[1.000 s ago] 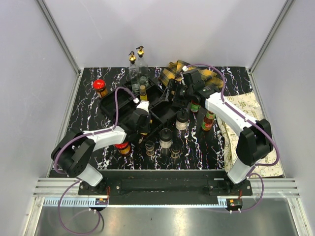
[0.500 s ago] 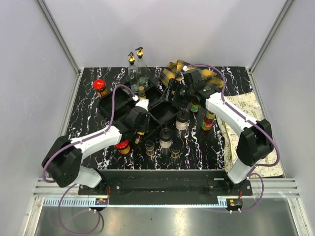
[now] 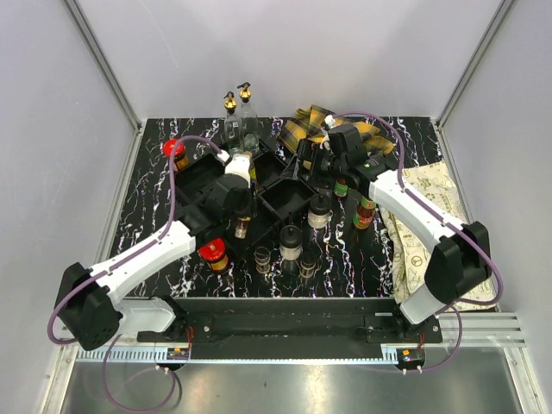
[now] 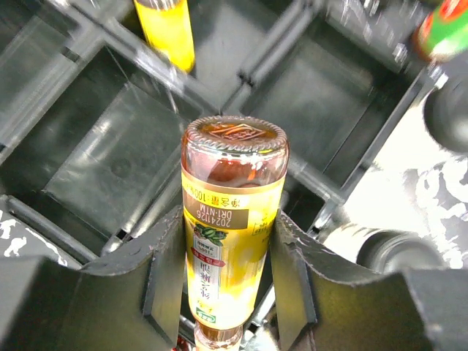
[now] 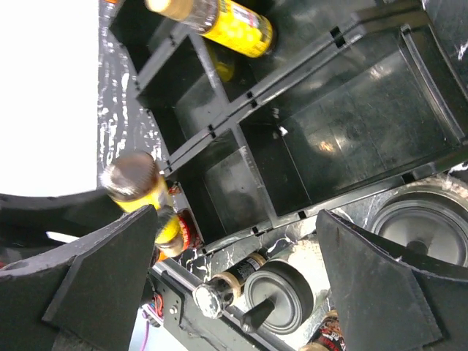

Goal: Organize the condiment bottles
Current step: Pick up the bottle from the storage box.

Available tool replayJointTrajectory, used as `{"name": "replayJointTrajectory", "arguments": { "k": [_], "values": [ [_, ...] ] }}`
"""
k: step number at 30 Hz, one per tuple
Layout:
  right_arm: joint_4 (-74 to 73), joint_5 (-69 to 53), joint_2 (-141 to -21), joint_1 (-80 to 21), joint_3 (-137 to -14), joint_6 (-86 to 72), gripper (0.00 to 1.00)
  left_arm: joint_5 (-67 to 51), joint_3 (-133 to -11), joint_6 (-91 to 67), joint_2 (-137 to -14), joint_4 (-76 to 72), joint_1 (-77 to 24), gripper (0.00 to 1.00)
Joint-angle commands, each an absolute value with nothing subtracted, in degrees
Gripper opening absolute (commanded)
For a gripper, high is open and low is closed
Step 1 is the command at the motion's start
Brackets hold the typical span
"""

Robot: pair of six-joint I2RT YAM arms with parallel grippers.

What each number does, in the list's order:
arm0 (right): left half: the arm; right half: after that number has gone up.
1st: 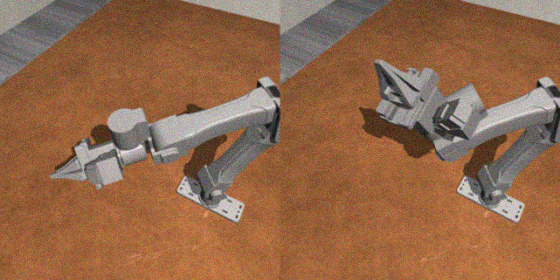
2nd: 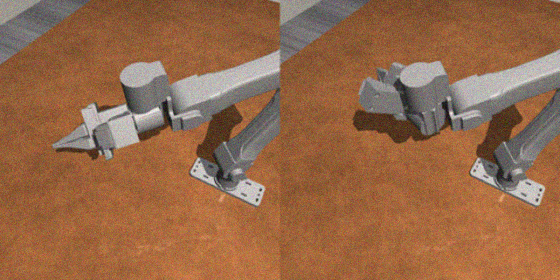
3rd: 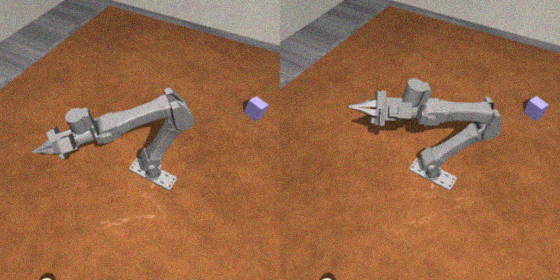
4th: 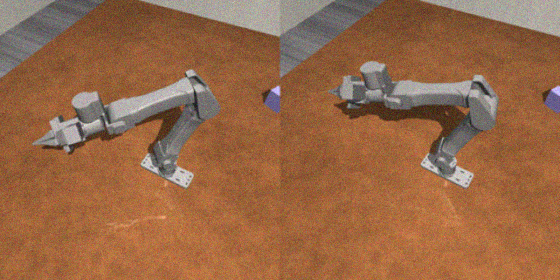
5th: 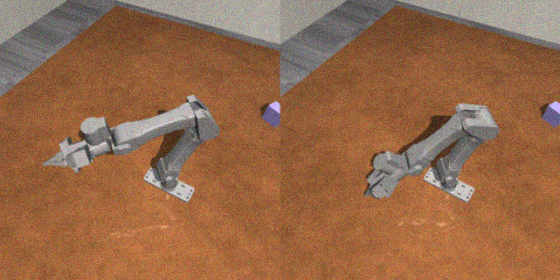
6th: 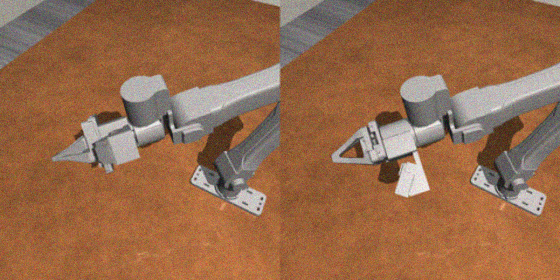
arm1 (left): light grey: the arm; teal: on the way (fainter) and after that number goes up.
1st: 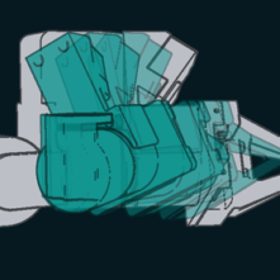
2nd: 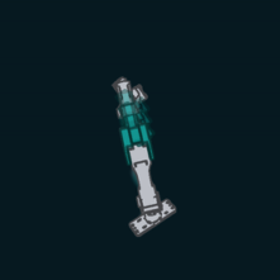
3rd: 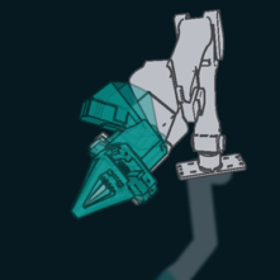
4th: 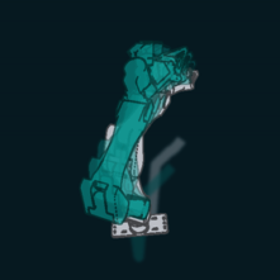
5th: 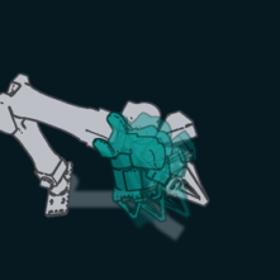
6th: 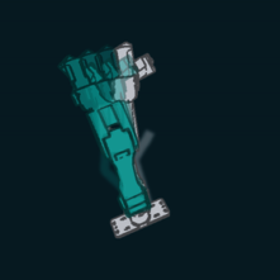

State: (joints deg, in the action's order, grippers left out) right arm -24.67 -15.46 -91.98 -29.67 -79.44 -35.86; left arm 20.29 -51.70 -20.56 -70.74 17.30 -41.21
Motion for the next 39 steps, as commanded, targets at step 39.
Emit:
{"name": "replayJointTrajectory", "arguments": {
  "k": [39],
  "values": [
    [19.6, -24.35, -88.42, -42.45, -68.9, -14.15, 0.87, -4.65, -55.21, -68.9, -61.88, 1.43, -15.82, 0.0]
  ]
}}
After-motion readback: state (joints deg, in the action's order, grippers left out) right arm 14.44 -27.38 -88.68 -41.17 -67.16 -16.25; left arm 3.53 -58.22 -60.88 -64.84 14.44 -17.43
